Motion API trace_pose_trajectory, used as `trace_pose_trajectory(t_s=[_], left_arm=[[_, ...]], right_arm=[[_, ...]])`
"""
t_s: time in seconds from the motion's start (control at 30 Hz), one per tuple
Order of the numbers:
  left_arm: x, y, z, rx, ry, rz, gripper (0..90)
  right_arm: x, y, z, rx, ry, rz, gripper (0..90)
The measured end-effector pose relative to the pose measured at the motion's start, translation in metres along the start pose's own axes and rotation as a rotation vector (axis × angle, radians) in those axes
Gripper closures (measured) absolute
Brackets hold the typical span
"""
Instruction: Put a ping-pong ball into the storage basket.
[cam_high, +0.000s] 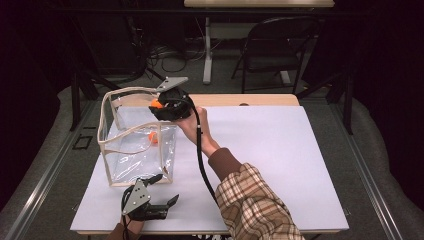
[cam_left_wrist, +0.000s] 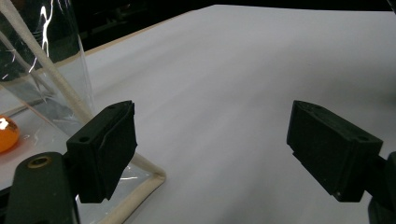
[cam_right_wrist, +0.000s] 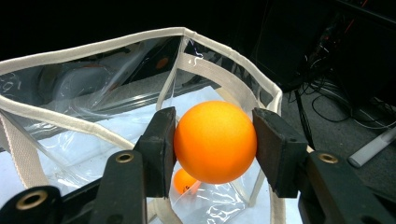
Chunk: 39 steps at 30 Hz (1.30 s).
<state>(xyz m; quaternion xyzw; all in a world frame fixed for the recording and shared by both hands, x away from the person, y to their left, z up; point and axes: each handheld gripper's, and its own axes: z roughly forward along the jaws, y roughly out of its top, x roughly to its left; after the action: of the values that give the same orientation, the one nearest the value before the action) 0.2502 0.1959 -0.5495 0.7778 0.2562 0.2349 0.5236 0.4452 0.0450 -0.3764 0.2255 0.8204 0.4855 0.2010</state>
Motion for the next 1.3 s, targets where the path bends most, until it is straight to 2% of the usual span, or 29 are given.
trace_pose_trajectory(t_s=[1.3], left_arm=[[0.001,0.000,-0.001,-0.005,0.003,-0.002,16.0]], right_arm=[[0.005,-0.004,0.021,0.041,0.027,0.004,50.9]])
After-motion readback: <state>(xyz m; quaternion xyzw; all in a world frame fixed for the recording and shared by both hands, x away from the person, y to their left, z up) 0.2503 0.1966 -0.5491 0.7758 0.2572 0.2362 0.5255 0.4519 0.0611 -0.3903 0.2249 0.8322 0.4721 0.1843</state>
